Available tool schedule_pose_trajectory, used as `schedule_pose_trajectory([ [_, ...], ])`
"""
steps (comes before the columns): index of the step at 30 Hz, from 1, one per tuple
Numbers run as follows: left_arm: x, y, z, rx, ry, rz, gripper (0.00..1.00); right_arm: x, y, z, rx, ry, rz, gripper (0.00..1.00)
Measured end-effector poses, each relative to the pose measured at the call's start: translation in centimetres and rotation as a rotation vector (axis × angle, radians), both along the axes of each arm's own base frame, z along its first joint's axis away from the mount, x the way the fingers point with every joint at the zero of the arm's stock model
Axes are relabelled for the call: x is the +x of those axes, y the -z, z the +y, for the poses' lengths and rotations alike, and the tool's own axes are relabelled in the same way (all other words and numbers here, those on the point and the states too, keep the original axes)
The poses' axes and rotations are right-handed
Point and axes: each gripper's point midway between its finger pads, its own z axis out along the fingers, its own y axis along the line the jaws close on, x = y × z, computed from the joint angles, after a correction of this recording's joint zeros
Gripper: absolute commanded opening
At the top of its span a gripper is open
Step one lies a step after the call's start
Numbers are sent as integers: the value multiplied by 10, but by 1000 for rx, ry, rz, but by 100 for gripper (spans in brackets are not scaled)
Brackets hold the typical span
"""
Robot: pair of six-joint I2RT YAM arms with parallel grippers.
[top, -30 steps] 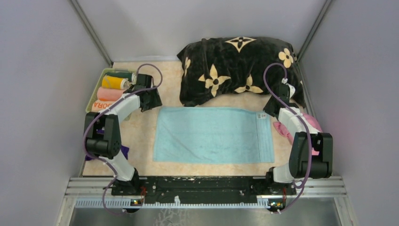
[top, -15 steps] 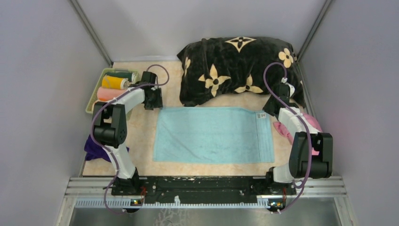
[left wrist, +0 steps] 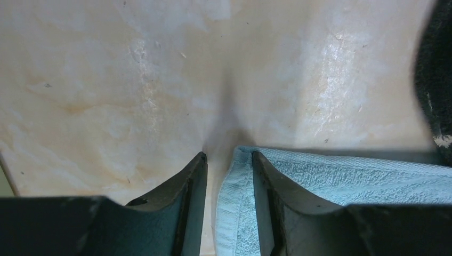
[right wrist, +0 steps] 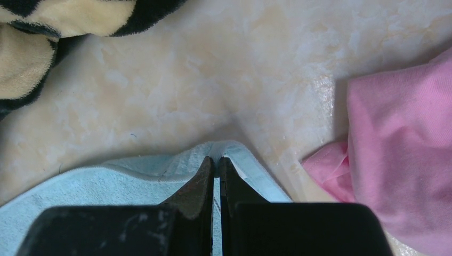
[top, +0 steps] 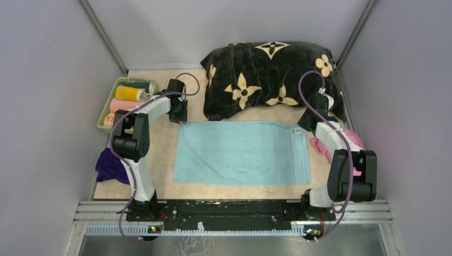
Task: Roll the towels
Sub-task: Fold the towel at the center of the board.
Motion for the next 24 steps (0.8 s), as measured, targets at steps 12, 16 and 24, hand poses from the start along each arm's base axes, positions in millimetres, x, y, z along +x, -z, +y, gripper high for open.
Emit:
schedule_pose_trajectory([
  [12,3,-1,3,37,17,12,3,0,5,0,0,-1,13,0],
  [16,2,-2,6,50,32,17,0,0,4,0,-1,-1,12,0],
  [24,18,-18,17,90,54,-28,0,19,-21,-6,-5,11,-43,0],
])
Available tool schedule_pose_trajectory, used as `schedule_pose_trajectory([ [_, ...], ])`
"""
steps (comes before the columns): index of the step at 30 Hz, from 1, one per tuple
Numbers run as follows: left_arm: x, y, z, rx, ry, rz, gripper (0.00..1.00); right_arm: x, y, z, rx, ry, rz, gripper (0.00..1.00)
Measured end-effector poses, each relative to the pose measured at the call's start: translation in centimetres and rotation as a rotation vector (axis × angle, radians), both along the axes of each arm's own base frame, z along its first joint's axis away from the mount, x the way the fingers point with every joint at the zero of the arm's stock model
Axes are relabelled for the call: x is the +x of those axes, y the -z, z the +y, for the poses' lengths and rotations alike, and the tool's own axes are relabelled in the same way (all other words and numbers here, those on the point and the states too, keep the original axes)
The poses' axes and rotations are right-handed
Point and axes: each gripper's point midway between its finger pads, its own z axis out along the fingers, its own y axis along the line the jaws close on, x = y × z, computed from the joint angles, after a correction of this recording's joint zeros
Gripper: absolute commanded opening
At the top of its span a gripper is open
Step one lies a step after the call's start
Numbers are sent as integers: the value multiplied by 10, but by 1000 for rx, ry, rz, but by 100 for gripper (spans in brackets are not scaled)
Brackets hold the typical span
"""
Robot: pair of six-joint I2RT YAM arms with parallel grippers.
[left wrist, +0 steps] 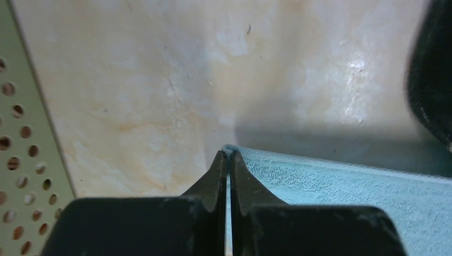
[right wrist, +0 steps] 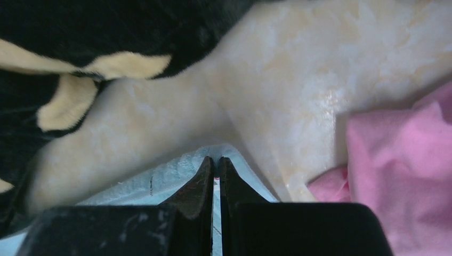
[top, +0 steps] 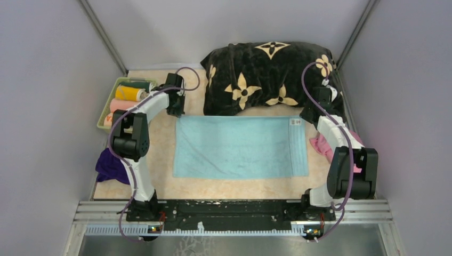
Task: Roll the towels
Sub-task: Fold the towel at the center of the board.
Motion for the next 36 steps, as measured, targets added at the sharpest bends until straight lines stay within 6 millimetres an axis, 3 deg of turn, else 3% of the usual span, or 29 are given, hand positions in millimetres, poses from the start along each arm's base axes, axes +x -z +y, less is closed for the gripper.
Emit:
schedule_pose_trajectory([
  [8,18,-55,2,-22,5,-166,0,21,-24,-5,8,-1,-52,0],
  [14,3,-92,11,-32,-11,-294,0,19,-23,-4,16,-5,-43,0],
  [25,-37,-89,18,-86,-95,-342,0,-3,-33,0,40,-2,-63,0],
  [30,-24,-103,16,-103,-101,-403,0,-1,-35,-3,45,7,-71,0],
  [36,11,-133,15,-115,-100,-495,0,19,-48,-4,51,0,-108,0],
])
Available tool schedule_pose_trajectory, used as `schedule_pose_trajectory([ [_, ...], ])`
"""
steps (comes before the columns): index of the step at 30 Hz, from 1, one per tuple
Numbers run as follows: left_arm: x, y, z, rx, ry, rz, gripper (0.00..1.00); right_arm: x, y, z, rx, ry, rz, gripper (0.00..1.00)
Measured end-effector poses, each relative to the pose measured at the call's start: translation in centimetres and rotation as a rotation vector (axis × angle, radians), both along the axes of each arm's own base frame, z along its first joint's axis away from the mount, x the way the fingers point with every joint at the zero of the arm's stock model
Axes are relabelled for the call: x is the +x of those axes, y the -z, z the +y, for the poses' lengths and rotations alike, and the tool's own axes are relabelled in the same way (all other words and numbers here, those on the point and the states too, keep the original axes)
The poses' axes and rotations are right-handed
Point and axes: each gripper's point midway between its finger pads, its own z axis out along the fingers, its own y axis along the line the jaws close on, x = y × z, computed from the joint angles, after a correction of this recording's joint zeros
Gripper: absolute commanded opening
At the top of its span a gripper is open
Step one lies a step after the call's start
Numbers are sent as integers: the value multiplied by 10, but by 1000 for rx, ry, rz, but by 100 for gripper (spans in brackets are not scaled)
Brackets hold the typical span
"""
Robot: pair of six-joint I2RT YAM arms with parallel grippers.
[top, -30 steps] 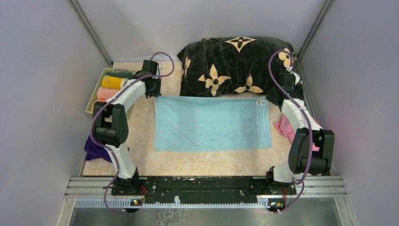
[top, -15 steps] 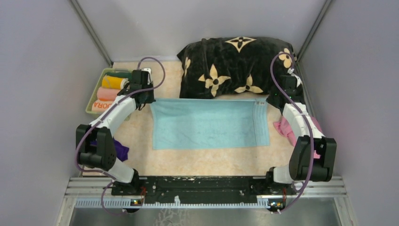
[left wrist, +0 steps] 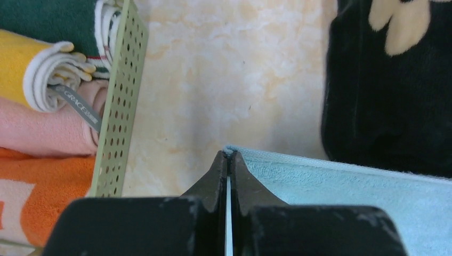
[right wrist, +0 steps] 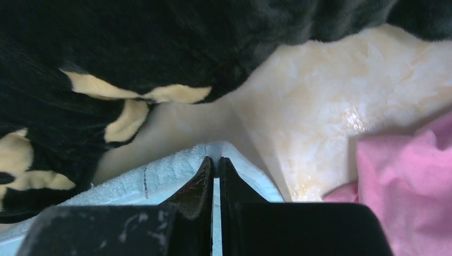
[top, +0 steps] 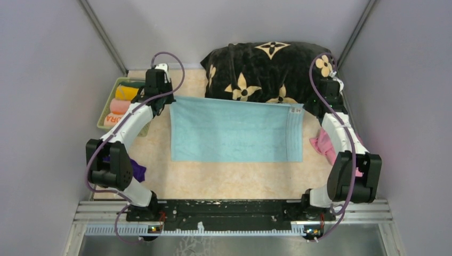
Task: Roll the towels
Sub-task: Fold the towel at the center of the board.
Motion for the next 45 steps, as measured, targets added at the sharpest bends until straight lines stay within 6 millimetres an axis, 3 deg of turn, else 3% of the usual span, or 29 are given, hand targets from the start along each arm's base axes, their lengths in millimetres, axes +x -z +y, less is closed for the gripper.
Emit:
schedule_pose_trajectory([
  [5,9,-9,1,-4,-3,-35,0,10,-11,1,6,-14,-41,0],
  [10,-4,9,3,-15,-16,-4,0,8,-8,3,18,-23,-40,0],
  [13,-29,35,7,-29,-40,62,0,-8,6,5,27,-21,-12,0],
  [16,-42,45,9,-40,-55,98,0,-27,22,7,35,-18,37,0],
  [29,-91,71,15,-60,-91,193,0,-90,48,14,67,9,89,0],
  [33,-86,65,15,-47,-73,178,0,-99,58,15,75,15,118,0],
  [40,-50,24,9,-30,-19,62,0,-94,52,14,75,18,98,0],
  [45,-32,10,7,10,32,-8,0,-73,30,11,73,25,48,0],
])
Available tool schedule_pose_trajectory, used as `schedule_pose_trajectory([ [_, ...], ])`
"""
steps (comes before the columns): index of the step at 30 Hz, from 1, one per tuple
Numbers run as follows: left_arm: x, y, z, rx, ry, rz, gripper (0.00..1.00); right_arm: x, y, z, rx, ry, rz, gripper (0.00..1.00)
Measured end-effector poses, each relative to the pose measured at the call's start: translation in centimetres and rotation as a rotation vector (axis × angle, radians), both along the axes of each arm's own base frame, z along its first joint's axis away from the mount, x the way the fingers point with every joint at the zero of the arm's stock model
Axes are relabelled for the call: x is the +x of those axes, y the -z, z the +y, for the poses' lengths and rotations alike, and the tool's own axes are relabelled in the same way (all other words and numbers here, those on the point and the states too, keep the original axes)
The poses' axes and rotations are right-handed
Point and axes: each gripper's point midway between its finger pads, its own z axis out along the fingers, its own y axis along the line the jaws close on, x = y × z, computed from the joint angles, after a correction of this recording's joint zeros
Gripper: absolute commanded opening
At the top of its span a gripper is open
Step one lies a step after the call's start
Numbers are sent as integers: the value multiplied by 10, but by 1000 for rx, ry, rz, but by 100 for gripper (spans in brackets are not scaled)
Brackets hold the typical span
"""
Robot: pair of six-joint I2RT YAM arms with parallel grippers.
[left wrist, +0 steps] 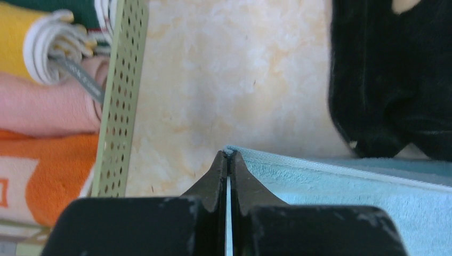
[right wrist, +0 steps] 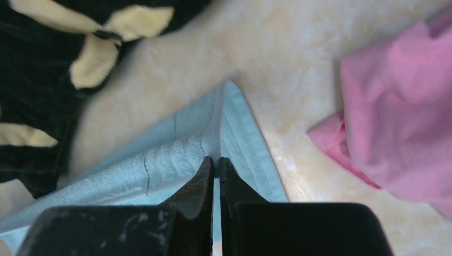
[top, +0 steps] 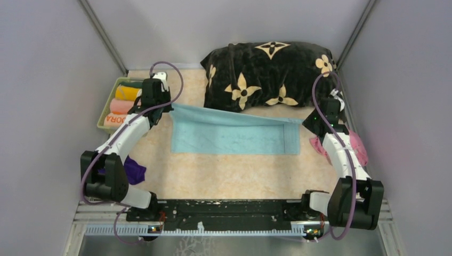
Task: Roll the towels
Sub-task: Fold the towel at the center of the board.
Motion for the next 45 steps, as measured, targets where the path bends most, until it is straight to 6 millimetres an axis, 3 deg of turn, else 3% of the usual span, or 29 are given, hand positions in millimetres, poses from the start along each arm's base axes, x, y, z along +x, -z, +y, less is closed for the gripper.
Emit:
schedule_pose_trajectory([
  [3,15,-10,-2,22,28,-53,0,23,-17,-3,-4,5,-46,0],
  [8,31,-15,-3,58,61,-110,0,43,-30,-5,-9,5,-86,0],
  [15,38,-16,-6,78,92,-168,0,51,-29,-8,-25,0,-89,0],
  [22,38,-5,-5,74,98,-170,0,60,-26,-11,-36,-8,-77,0],
  [26,36,2,-1,51,103,-165,0,68,-35,-12,-12,-20,-105,0],
  [33,42,-3,-1,24,117,-217,0,83,-35,-9,20,-52,-124,0],
  [41,23,1,1,11,118,-228,0,79,-32,-7,31,-57,-112,0],
  [45,5,3,2,-9,112,-234,0,63,-31,-7,30,-40,-101,0],
])
